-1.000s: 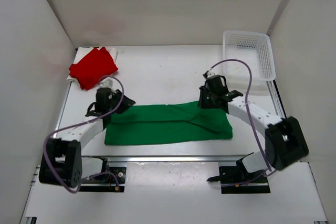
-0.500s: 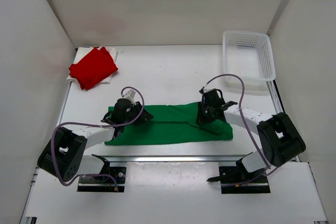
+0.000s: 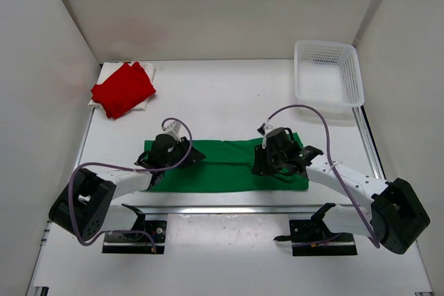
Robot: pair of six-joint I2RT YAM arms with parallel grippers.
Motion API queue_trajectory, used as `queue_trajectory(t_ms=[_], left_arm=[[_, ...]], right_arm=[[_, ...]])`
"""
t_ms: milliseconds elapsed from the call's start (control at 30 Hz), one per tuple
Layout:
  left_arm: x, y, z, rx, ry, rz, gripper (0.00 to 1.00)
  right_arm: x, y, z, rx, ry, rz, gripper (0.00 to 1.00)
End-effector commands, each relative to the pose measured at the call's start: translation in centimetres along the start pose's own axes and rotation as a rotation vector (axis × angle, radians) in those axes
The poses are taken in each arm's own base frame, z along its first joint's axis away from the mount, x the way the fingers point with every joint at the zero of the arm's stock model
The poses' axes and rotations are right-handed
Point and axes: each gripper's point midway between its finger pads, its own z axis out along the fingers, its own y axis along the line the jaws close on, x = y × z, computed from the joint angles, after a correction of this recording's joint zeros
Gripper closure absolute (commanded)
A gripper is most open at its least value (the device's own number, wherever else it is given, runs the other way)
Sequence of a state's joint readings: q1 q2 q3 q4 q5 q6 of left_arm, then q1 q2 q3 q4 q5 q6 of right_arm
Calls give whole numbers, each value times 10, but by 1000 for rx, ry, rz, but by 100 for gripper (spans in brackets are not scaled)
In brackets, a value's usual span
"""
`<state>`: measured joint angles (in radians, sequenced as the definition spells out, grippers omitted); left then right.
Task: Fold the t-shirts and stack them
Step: Fold the other side of the tshirt into a rectangle
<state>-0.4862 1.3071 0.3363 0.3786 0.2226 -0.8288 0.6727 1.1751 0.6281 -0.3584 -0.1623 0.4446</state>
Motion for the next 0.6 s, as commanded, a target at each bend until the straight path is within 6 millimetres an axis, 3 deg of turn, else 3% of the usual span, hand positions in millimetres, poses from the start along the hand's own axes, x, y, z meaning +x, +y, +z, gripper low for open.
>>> queue_trajectory(t_ms=[0, 267, 400, 433, 567], left_arm=[[-14, -25, 2, 67, -43, 29, 71], [-1, -28, 6, 76, -2, 41, 70], [4, -25, 7, 77, 18, 36, 70], [3, -28, 8, 84, 19, 40, 70], [2, -29, 7, 93, 16, 39, 70]], right_arm=[[-11, -19, 2, 85, -17, 27, 75], [-19, -47, 12, 211, -17, 35, 67], [-20, -43, 18, 206, -6, 30, 69], [-18, -44, 19, 210, 5, 26, 71], [-18, -35, 17, 200, 12, 21, 98]])
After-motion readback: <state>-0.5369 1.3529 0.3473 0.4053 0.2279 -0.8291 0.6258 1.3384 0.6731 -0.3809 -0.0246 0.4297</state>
